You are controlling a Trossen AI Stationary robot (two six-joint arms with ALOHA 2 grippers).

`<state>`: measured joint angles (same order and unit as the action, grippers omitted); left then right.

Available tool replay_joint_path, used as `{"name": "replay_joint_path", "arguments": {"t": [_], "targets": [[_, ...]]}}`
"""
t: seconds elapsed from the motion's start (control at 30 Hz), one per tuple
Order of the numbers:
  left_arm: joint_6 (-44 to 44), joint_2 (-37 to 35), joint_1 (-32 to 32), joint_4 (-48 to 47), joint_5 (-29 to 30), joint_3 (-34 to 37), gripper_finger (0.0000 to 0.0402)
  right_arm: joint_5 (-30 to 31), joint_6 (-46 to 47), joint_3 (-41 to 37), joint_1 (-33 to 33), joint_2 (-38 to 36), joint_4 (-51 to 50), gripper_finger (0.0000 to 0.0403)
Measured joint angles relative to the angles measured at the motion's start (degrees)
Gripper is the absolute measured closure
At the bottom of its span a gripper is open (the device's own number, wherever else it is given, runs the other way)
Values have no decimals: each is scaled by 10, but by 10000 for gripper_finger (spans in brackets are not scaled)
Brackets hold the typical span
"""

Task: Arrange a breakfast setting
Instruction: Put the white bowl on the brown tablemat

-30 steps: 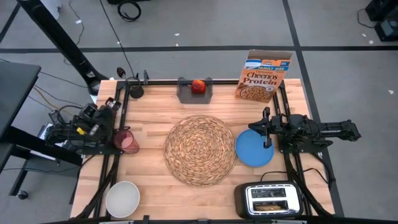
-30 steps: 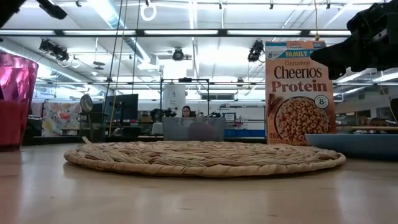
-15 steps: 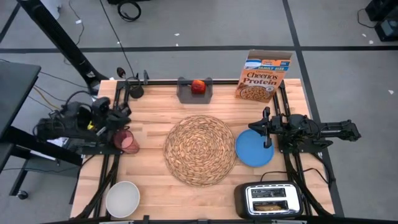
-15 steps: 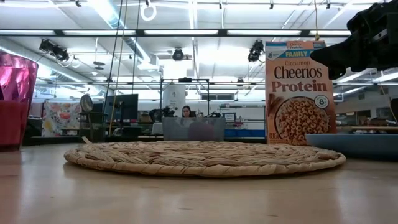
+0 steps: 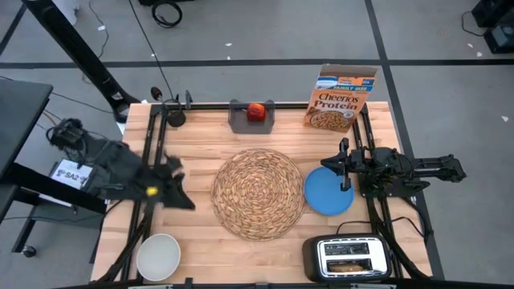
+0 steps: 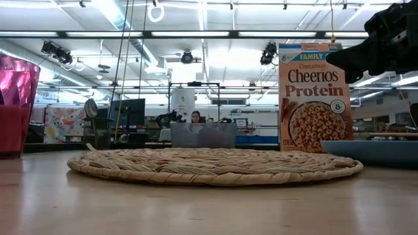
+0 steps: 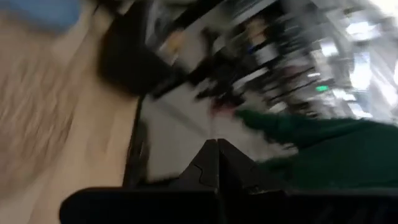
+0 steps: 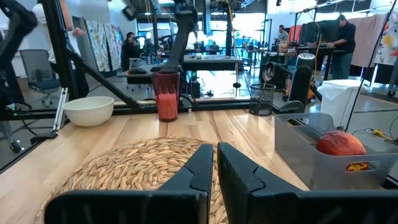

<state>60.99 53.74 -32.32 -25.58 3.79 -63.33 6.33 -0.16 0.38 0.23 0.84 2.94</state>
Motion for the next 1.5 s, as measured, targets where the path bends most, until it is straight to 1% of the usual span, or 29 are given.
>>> {"name": "replay_joint_path", "arguments": {"t": [0.1, 0.2, 0.23, 0.33, 0.4, 0.47, 0.53, 0.6, 0.67, 0.73, 0.8, 0.83, 0.93, 1.03, 1.13, 1.3, 1.37, 1.5], "targets": [[113, 79, -51, -109, 33, -75, 400, 0, 0, 0, 0, 0, 0, 369], [245, 152, -94, -207, 34, -144, 400, 0, 0, 0, 0, 0, 0, 369], [288, 175, -107, -235, 32, -167, 401, 0, 0, 0, 0, 0, 0, 369], [393, 233, -138, -314, -6, -224, 401, 5, 0, 0, -2, 0, 21, 369], [444, 265, -157, -357, -28, -245, 400, 11, 0, 0, -3, 0, 52, 369], [472, 290, -174, -379, -45, -251, 395, 11, 20, 0, -3, 0, 94, 369], [496, 310, -189, -382, -49, -252, 384, 1, 84, 0, -2, 0, 133, 369], [526, 330, -203, -408, -52, -252, 368, -4, 147, 0, -2, 0, 176, 369], [545, 348, -214, -415, -55, -252, 347, 14, 191, 0, -2, 0, 219, 369], [568, 364, -226, -443, -55, -252, 318, 33, 235, 0, -2, 0, 261, 369], [573, 379, -235, -454, -57, -252, 284, 50, 257, 1, -2, 4, 272, 369], [574, 387, -238, -462, -64, -252, 266, 47, 260, 1, -2, 6, 267, 369], [568, 415, -238, -461, -93, -252, 217, 1, 265, 8, 6, 25, 259, 369], [557, 443, -237, -455, -99, -252, 185, -15, 265, 53, 28, 63, 237, 369], [555, 470, -237, -447, -100, -252, 173, -15, 233, 121, 52, 115, 178, 369], [554, 508, -238, -418, -115, -252, 171, -15, 192, 243, 73, 219, 77, 369], [553, 522, -237, -413, -116, -252, 171, -18, 172, 282, 78, 261, 58, 369], [539, 545, -228, -404, -116, -252, 171, -29, 119, 346, 86, 329, 59, 369]]}}
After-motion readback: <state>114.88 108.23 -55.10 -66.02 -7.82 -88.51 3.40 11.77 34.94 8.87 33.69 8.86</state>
